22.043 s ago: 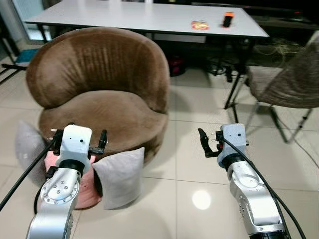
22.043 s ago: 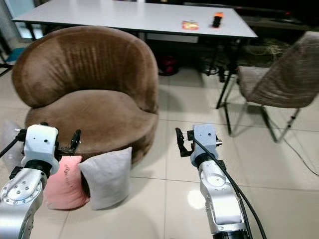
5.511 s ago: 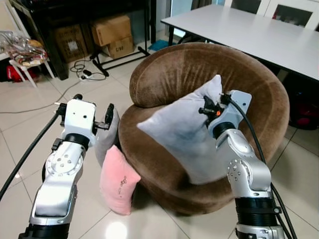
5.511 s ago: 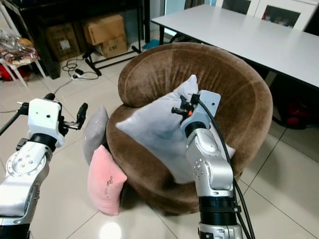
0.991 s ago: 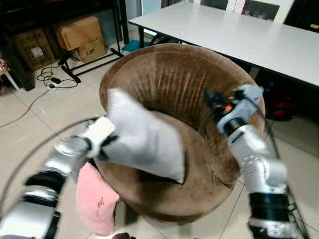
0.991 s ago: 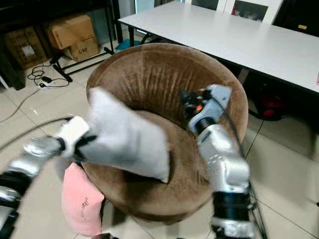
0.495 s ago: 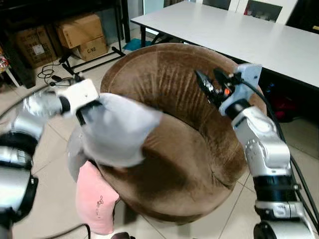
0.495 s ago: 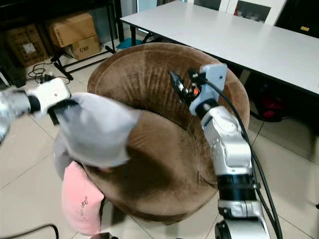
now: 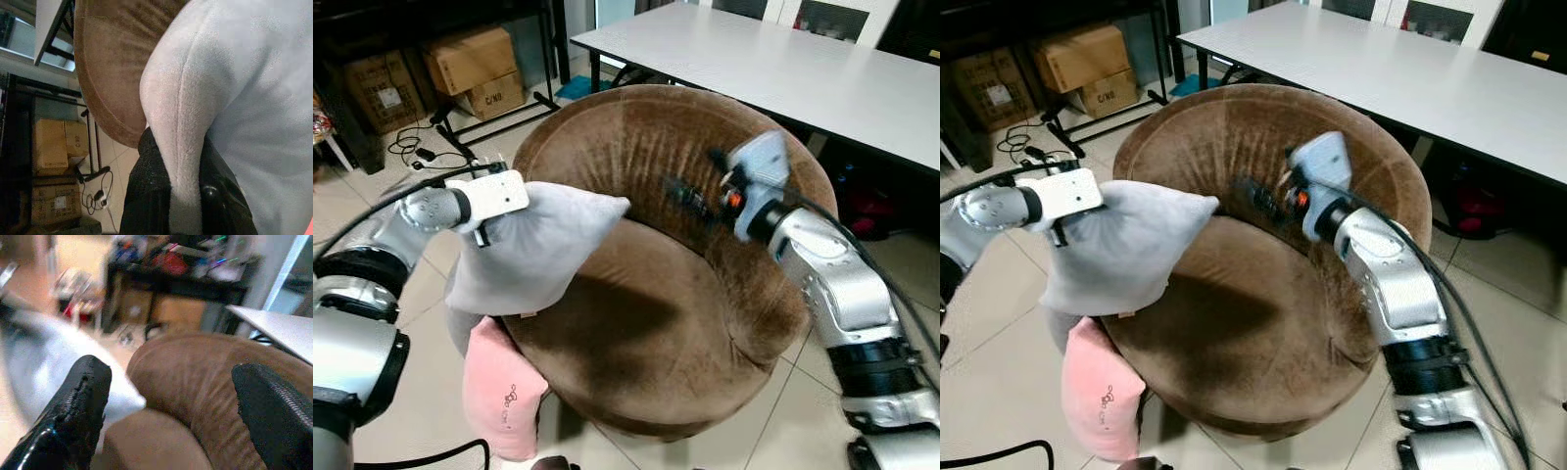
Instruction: Move the pillow to the sofa from floor
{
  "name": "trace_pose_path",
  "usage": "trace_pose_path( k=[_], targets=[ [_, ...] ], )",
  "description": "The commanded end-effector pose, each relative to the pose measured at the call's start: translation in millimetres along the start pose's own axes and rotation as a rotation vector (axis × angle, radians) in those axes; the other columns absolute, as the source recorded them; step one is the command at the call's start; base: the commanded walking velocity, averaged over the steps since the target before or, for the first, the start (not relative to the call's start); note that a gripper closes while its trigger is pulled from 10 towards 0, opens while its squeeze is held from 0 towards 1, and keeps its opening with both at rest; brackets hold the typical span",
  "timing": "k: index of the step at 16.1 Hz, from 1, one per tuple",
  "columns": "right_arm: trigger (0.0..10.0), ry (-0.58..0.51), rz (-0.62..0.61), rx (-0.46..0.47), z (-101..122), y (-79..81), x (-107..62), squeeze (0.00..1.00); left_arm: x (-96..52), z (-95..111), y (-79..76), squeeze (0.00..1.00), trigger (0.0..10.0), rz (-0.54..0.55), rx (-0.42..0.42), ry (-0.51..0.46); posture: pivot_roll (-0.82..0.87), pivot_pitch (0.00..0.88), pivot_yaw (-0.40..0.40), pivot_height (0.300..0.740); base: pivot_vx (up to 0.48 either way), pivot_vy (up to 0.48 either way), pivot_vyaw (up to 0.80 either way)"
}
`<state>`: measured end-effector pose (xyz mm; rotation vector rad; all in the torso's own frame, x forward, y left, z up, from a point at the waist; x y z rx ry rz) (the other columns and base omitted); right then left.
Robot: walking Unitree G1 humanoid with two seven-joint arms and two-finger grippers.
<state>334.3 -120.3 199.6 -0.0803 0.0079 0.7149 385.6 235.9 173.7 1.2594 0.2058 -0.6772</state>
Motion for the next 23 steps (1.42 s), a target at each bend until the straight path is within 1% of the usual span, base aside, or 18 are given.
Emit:
trace_pose_path(
  k=[1,2,3,6,7,9,10,11,12,13,14,15,16,17,20,21,22,23],
  targets=[
    [10.0,0.034,0.064,-0.044,-3.4,10.5,1.7,1.00,3.5,10.1,1.1,0.00,0.0,0.012,0.014,-0.057,-0.06,0.000,0.022,0.740,0.000,0.000,0.00],
    [10.0,0.075,0.103,-0.106,-10.8,17.5,6.7,1.00,8.2,17.1,-5.4,0.00,0.0,-0.008,0.023,-0.097,-0.07,0.000,0.023,0.740,0.000,0.000,0.00],
    [10.0,0.098,0.118,-0.136,-14.2,19.9,9.0,1.00,10.3,19.9,-7.8,0.00,0.0,-0.013,0.025,-0.111,-0.07,0.000,0.023,0.740,0.000,0.000,0.00],
    [10.0,0.183,0.191,-0.271,-26.8,30.2,21.3,1.00,18.9,29.4,-18.3,0.00,0.0,-0.035,0.037,-0.141,-0.07,0.000,0.021,0.740,0.000,0.000,0.00],
    [10.0,0.238,0.263,-0.312,-35.5,44.0,32.0,1.00,24.1,36.1,-25.4,0.00,0.0,-0.042,0.042,-0.165,-0.06,0.000,0.013,0.740,0.000,0.000,0.00],
    [10.0,0.297,0.303,-0.290,-48.7,55.2,41.2,1.00,27.7,42.8,-30.0,0.00,0.0,-0.043,0.047,-0.192,-0.05,0.000,0.004,0.740,0.000,0.000,0.00],
    [10.0,0.346,0.315,-0.255,-61.1,62.2,46.9,1.00,29.3,47.6,-32.3,0.00,0.0,-0.039,0.050,-0.216,-0.05,0.000,0.001,0.740,0.000,0.000,0.00],
    [10.0,0.359,0.319,-0.238,-65.7,65.4,49.5,1.00,29.6,49.5,-32.9,0.00,0.0,-0.036,0.051,-0.228,-0.05,0.000,0.001,0.740,0.000,0.000,0.00],
    [10.0,0.370,0.325,-0.181,-72.1,71.4,54.7,1.00,29.7,53.3,-33.9,0.00,0.0,-0.028,0.051,-0.252,-0.04,0.000,-0.001,0.740,0.000,0.000,0.00],
    [10.0,0.373,0.325,-0.162,-75.5,74.0,58.1,1.00,29.7,56.2,-34.7,0.00,0.0,-0.024,0.056,-0.271,-0.04,0.000,-0.002,0.740,0.000,0.000,0.00],
    [10.0,0.386,0.318,-0.162,-79.6,74.9,61.8,1.00,29.7,59.1,-35.3,0.00,0.0,-0.019,0.056,-0.289,-0.04,0.000,-0.002,0.740,0.000,0.000,0.00],
    [10.0,0.405,0.281,-0.133,-86.2,75.4,68.7,0.55,29.5,70.5,-38.4,0.00,0.0,-0.016,0.077,-0.351,-0.04,0.000,-0.005,0.740,0.000,0.000,0.00],
    [10.0,0.411,0.267,-0.120,-87.9,75.1,71.0,0.55,29.2,74.5,-39.7,0.00,0.0,-0.016,0.083,-0.372,-0.04,0.000,-0.005,0.740,0.000,0.000,0.00],
    [10.0,0.416,0.204,-0.114,-88.9,70.5,75.7,0.00,28.3,82.0,-43.2,0.00,0.0,-0.022,0.095,-0.410,-0.03,0.000,-0.009,0.740,0.000,0.000,0.00],
    [10.0,0.395,0.123,-0.114,-84.7,61.0,79.3,0.00,20.5,86.5,-48.8,0.00,0.0,-0.021,0.101,-0.452,-0.03,0.000,-0.007,0.740,0.000,0.000,0.00],
    [10.0,0.382,0.102,-0.121,-82.9,55.6,79.4,0.00,14.6,86.3,-52.6,0.00,0.0,-0.024,0.101,-0.471,-0.03,0.000,-0.005,0.740,0.000,0.000,0.00],
    [10.0,0.367,0.106,-0.117,-81.5,54.1,79.0,0.00,11.6,86.2,-54.2,0.00,0.0,-0.027,0.099,-0.481,-0.03,0.000,-0.004,0.740,0.000,0.000,0.00],
    [10.0,0.320,0.146,-0.134,-78.7,52.6,78.1,0.00,2.0,89.3,-59.1,0.00,0.0,-0.040,0.095,-0.526,-0.03,0.000,-0.005,0.740,0.000,0.000,0.00]
  ],
)
Point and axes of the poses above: a point about 5 cm out from each wrist's last joint towards the gripper, its own x axis pointing out of the wrist towards the gripper, its own z axis along the axis of the wrist's last joint, y = z × x, the point moved 1 cm from there along x, pointing out of the wrist towards the gripper, and after that the axes turned 9 degrees about x, right-handed, at the moved point
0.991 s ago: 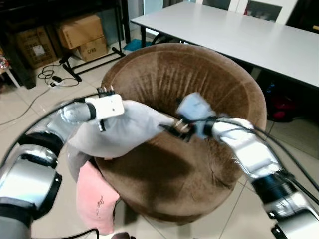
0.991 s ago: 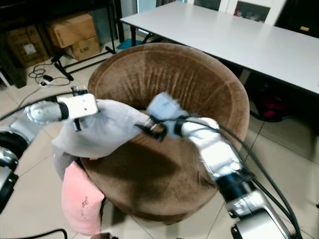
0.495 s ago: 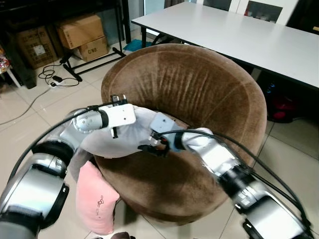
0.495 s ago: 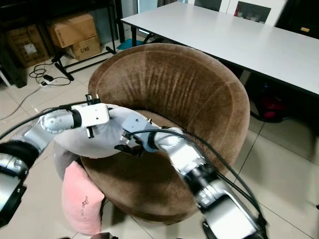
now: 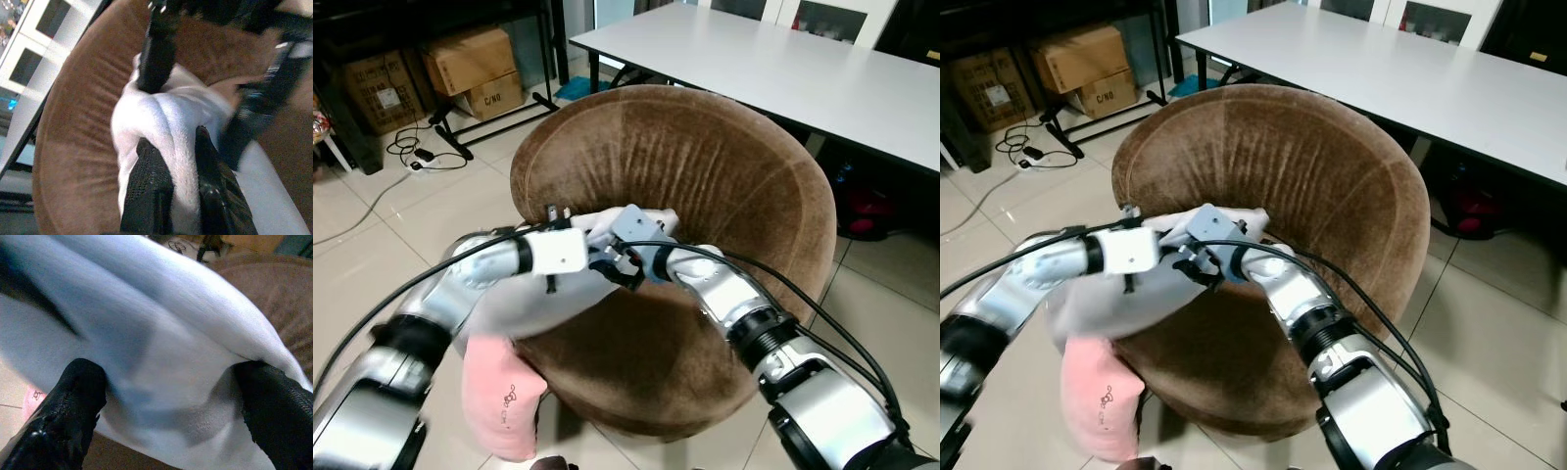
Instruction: Move the pillow to the sofa from floor
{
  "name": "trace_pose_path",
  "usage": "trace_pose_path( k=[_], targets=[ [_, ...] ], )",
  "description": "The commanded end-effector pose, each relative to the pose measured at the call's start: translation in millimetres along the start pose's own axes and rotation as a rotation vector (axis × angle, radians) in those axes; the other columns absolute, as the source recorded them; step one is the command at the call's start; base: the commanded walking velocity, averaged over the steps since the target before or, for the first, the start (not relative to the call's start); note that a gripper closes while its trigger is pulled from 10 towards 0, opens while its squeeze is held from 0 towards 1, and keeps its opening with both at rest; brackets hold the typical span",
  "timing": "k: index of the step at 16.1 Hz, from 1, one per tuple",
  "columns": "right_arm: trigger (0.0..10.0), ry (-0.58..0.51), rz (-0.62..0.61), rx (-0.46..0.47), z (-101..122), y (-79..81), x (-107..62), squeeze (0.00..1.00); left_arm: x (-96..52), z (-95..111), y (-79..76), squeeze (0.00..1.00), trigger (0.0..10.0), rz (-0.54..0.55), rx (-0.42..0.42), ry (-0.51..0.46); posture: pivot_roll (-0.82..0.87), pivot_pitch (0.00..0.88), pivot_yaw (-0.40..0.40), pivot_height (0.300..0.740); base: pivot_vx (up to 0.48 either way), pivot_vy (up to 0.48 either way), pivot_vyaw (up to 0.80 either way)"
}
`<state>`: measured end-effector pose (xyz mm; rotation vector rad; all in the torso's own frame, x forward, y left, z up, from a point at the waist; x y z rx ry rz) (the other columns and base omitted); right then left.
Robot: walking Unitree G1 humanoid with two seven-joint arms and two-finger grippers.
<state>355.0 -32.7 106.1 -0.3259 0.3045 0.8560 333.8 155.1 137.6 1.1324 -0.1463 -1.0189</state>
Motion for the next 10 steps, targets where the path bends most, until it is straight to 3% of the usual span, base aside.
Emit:
trace_pose_path(
  k=[1,5,7,10],
  targets=[
    [10.0,-0.033,-0.007,-0.036,6.7,-8.3,-2.6,0.00,-1.0,18.2,10.3,0.00,0.0,0.018,0.038,-0.090,-0.03,0.000,-0.005,0.740,0.000,0.000,0.00],
    [10.0,-0.120,0.018,-0.130,12.5,-15.0,-9.2,0.00,-12.8,25.1,3.7,0.00,0.0,-0.042,0.001,-0.108,-0.02,0.000,-0.009,0.740,0.000,0.000,0.00],
    [10.0,-0.134,-0.042,-0.147,12.6,-30.4,-16.2,0.00,-23.3,6.6,12.5,0.00,0.0,-0.010,-0.018,-0.016,-0.01,0.000,-0.015,0.740,0.000,0.000,0.00],
    [10.0,-0.148,-0.165,-0.098,13.3,-48.8,-22.1,0.00,-35.1,-20.4,33.0,0.00,0.0,0.048,-0.039,0.115,-0.01,0.000,-0.020,0.740,0.000,0.000,0.00]
  ],
)
Point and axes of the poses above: a point about 5 cm out from each wrist's last joint towards the gripper, its own x axis pointing out of the wrist towards the gripper, its own z axis along the axis of the wrist's last joint, y = z × x, the point moved 1 cm from there along x, pointing out of the wrist towards the gripper, and after that the axes turned 9 degrees about x, right-handed, at the moved point
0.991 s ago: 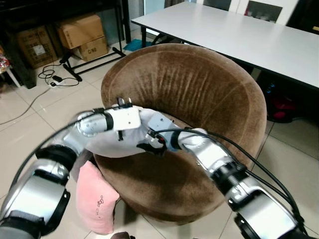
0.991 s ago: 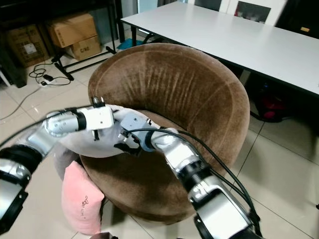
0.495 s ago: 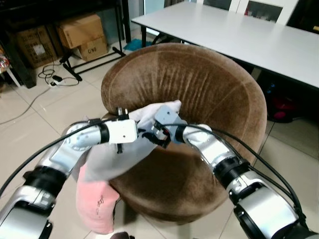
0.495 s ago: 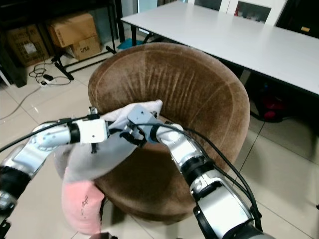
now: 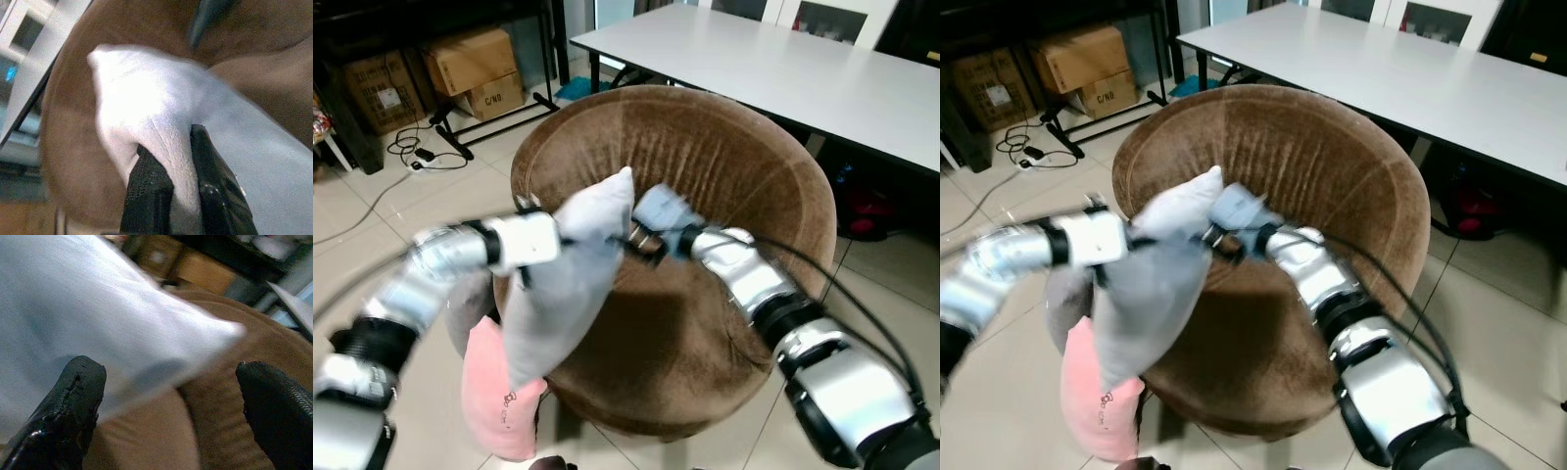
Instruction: Move the pillow to the sofa from floor
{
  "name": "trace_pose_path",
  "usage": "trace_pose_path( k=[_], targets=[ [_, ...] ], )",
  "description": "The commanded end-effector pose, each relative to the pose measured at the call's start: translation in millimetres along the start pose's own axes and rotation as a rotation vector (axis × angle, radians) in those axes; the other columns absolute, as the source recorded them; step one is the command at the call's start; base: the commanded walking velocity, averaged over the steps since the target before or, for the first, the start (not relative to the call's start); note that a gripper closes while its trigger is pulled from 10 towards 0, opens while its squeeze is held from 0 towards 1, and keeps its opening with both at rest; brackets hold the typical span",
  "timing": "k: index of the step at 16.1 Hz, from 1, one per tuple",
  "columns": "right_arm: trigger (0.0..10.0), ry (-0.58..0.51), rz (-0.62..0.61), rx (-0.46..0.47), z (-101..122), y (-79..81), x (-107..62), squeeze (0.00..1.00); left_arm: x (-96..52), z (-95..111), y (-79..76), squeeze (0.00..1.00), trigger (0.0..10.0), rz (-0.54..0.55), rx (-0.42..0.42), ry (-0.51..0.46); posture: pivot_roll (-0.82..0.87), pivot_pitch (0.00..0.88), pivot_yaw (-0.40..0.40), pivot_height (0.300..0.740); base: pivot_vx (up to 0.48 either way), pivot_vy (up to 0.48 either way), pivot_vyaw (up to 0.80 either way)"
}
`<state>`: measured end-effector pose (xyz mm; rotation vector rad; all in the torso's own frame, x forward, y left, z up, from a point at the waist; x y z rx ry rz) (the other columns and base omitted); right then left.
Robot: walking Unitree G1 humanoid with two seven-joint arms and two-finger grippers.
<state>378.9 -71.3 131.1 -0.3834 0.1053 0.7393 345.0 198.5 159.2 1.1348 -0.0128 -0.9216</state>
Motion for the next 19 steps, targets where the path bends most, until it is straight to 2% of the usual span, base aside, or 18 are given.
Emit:
trace_pose_path(
  k=[1,4,5,7,8,9,11,13,15,19],
  targets=[
    [10.0,-0.009,-0.075,0.031,0.7,-12.5,-2.8,0.00,-6.3,-11.0,27.5,0.00,0.0,0.087,0.031,0.084,-0.01,0.000,-0.020,0.740,0.000,0.000,0.00],
    [10.0,0.008,-0.156,0.040,-7.0,-25.0,-10.3,0.00,-1.3,-14.4,58.1,0.00,0.0,0.187,0.031,0.169,-0.04,0.000,0.004,0.740,0.000,0.000,0.00],
    [10.0,0.029,-0.217,0.039,-11.8,-34.6,-15.9,0.00,2.9,-10.2,66.1,0.00,0.0,0.211,0.041,0.174,-0.06,0.000,0.012,0.740,0.000,0.000,0.00],
    [10.0,0.071,-0.350,0.045,-21.4,-57.8,-31.4,0.00,13.5,5.1,78.8,0.00,0.0,0.258,0.055,0.127,-0.07,0.000,0.026,0.740,0.000,0.000,0.00],
    [10.0,0.096,-0.438,0.068,-29.0,-73.6,-44.6,0.00,23.6,20.6,83.7,0.00,0.0,0.279,0.035,0.045,-0.08,0.000,0.034,0.740,0.000,0.000,0.00],
    [10.0,0.131,-0.534,0.076,-40.4,-92.4,-65.4,0.00,41.8,47.1,80.6,0.00,0.0,0.265,0.017,-0.108,-0.10,0.000,0.045,0.740,0.000,0.000,0.00],
    [10.0,0.160,-0.596,0.063,-49.6,-104.4,-82.5,0.00,54.3,67.4,73.0,0.00,0.0,0.248,-0.001,-0.237,-0.11,0.000,0.052,0.740,0.000,0.000,0.00],
    [10.0,0.170,-0.652,0.076,-55.4,-113.0,-95.3,0.00,60.0,76.5,63.5,0.00,0.0,0.224,-0.014,-0.314,-0.12,0.000,0.053,0.740,0.000,0.000,0.00],
    [10.0,0.177,-0.648,0.089,-58.9,-111.6,-97.0,0.00,59.9,63.8,43.2,0.00,0.0,0.149,-0.026,-0.296,-0.11,0.000,0.044,0.740,0.000,0.000,0.00],
    [10.0,0.159,-0.535,0.089,-57.9,-88.4,-77.1,0.00,56.3,31.1,-3.5,0.00,0.0,0.017,-0.083,-0.201,-0.08,0.000,0.018,0.740,0.000,0.000,0.00]
  ],
)
Point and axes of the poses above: a point about 5 cm out from each wrist's last joint towards the gripper, its own x axis pointing out of the wrist towards the gripper, its own z axis along the axis of the wrist's last joint, y = z × x, the point moved 1 cm from there along x, pointing out of the wrist towards the gripper, and after that the axes turned 9 degrees about x, right-handed, at the moved point
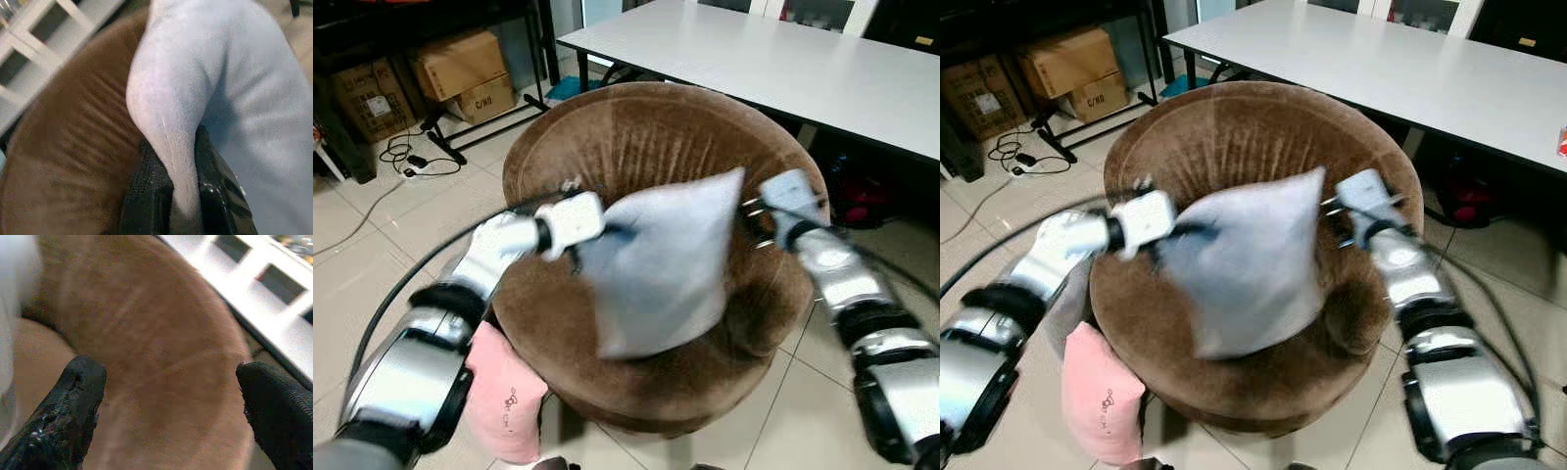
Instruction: Move the pillow to the sofa from floor
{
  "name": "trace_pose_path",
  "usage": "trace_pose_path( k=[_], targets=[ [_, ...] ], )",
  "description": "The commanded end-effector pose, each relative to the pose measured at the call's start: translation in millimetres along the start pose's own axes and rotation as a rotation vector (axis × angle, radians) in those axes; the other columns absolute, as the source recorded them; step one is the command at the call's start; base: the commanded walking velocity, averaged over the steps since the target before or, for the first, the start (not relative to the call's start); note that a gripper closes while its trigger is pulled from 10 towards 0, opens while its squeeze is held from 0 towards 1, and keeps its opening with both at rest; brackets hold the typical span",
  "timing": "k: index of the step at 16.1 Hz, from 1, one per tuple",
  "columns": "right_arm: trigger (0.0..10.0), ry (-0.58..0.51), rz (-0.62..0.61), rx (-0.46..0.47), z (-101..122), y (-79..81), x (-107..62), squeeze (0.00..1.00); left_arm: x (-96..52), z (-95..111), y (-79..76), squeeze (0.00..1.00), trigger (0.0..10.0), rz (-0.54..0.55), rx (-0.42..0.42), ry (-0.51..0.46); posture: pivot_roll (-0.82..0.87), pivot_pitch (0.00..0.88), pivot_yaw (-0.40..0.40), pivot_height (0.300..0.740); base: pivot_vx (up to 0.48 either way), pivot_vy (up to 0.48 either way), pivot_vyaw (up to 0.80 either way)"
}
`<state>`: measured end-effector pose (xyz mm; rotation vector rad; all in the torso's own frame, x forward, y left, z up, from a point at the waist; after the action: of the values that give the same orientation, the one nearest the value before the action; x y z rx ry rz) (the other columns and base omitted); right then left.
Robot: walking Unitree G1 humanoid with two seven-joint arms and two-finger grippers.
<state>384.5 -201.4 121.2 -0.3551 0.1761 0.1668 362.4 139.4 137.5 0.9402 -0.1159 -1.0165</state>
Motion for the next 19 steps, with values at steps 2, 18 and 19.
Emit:
trace_pose_path(
  k=[2,18,19],
  targets=[
    [10.0,-0.017,0.070,-0.009,4.1,14.2,1.8,0.00,-5.5,-11.3,-14.3,0.00,0.0,-0.052,0.011,0.054,-0.07,0.000,0.010,0.740,0.000,0.000,0.00],
    [10.0,-0.257,0.805,-0.364,70.9,42.8,-45.2,1.00,9.1,-0.7,-11.8,0.00,0.0,-0.176,0.058,0.065,-0.06,0.000,-0.007,0.740,0.000,0.000,0.00],
    [10.0,-0.238,0.825,-0.389,67.4,44.9,-46.7,1.00,10.3,0.2,-12.2,0.00,0.0,-0.180,0.060,0.062,-0.09,0.000,0.015,0.740,0.000,0.000,0.00]
  ],
)
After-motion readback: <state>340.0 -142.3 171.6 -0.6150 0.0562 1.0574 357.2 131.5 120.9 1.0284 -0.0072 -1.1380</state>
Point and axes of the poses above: a point about 5 cm out from each wrist's last joint towards the gripper, its own x axis pointing out of the wrist towards the gripper, its own z axis along the axis of the wrist's last joint, y = z × x, the point moved 1 cm from there along x, pointing out of the wrist towards the gripper, and after that the axes turned 9 degrees about x, right-handed, at the moved point
